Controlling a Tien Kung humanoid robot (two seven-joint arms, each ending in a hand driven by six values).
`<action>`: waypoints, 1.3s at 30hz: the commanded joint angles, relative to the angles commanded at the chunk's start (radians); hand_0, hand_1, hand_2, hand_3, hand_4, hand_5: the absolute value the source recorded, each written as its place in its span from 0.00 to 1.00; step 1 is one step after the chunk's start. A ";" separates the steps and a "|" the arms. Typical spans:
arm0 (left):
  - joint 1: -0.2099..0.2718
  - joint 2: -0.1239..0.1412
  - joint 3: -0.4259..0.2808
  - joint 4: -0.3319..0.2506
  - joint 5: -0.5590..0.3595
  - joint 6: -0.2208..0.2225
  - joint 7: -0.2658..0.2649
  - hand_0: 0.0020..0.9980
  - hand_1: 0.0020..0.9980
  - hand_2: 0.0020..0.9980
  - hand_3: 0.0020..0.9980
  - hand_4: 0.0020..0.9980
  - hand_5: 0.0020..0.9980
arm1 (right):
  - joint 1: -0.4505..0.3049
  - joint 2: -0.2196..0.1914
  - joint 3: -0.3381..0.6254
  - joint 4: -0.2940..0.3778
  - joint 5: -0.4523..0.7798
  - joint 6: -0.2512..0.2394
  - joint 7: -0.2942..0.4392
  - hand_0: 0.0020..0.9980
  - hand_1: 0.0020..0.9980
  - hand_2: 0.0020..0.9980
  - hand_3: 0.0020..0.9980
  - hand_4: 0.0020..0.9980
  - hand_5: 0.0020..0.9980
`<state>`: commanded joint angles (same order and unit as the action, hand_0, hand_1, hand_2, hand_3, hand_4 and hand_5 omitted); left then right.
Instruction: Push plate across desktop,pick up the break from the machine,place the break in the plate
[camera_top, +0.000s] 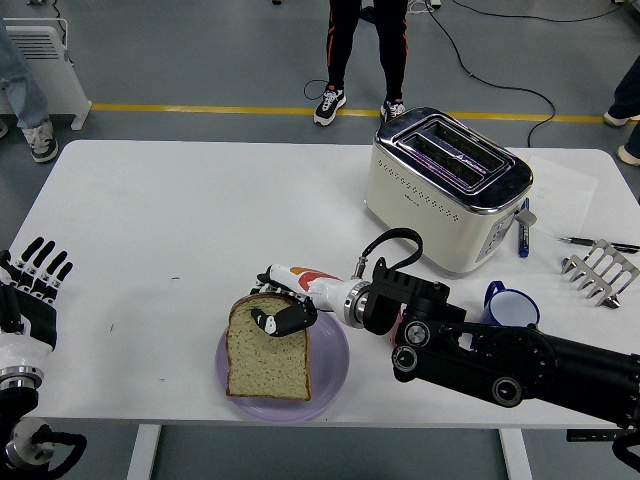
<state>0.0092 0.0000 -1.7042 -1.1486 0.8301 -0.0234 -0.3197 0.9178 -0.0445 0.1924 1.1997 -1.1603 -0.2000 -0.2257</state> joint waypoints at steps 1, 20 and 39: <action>0.000 0.000 -0.001 0.000 0.000 0.000 0.000 0.78 0.77 0.80 0.73 0.56 1.00 | -0.002 0.002 -0.003 -0.014 -0.006 -0.010 0.019 0.35 0.42 0.44 0.48 0.27 0.16; 0.006 0.000 0.012 0.003 0.000 0.019 -0.022 0.77 0.76 0.79 0.72 0.56 1.00 | -0.038 0.039 -0.021 -0.156 -0.091 0.012 0.133 0.76 0.79 0.80 0.75 0.49 0.22; 0.012 0.000 0.027 0.004 -0.004 0.021 -0.024 0.77 0.76 0.79 0.72 0.56 1.00 | -0.042 0.040 0.036 -0.158 -0.237 -0.033 0.189 0.92 0.90 0.99 0.98 0.70 0.32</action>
<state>0.0209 0.0000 -1.6768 -1.1445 0.8265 -0.0024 -0.3437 0.8758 -0.0050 0.2283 1.0413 -1.3974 -0.2325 -0.0372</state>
